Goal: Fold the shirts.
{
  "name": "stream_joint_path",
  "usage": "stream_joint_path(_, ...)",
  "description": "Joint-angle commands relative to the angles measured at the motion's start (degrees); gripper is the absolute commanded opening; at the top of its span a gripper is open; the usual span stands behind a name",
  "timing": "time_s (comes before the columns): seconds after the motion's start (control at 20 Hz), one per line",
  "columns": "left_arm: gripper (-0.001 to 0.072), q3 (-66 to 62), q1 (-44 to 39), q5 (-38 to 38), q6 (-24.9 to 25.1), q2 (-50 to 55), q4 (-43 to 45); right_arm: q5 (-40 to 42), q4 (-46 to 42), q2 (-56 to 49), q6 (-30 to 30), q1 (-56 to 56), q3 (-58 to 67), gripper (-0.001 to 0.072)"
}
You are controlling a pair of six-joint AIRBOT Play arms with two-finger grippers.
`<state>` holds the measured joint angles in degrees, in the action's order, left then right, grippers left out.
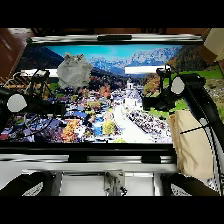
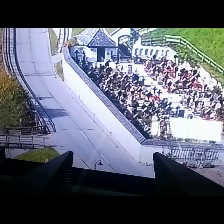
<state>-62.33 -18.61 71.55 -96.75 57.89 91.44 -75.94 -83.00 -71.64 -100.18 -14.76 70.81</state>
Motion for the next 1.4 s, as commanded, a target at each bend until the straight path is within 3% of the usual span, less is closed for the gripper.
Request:
stream_joint_path(0.0,0.0720,0.00,0.00,0.00,0.00,-0.04,0.02,0.00,0.02,-0.04,0.00,-0.04,0.07,0.0614)
stream_joint_path(0.6,0.0720,0.00,0.00,-0.07,-0.02,-0.04,0.02,0.00,0.02,-0.04,0.00,-0.04,0.07,0.0614)
stream_joint_path(1.1,0.0720,0.02,-0.04,-30.27,-0.59,0.50,-0.46,2.54,0.09,-0.04,0.00,-0.04,0.07,0.0614)
stream_joint_path(1.15,0.0681,0.00,0.04,-33.33,-0.59,1.03,-0.15,3.54,-0.02,-0.04,0.00,-0.07,0.07,0.0614)
stream_joint_path(1.2,0.0581,-0.17,0.63,-36.44,-0.66,2.16,0.44,4.92,-0.02,-0.04,0.00,-0.04,0.07,0.0614)
stream_joint_path(1.35,0.0614,-8.24,5.53,-33.64,-3.61,13.53,0.39,8.70,0.22,-0.04,-0.02,-0.07,0.07,0.0614)
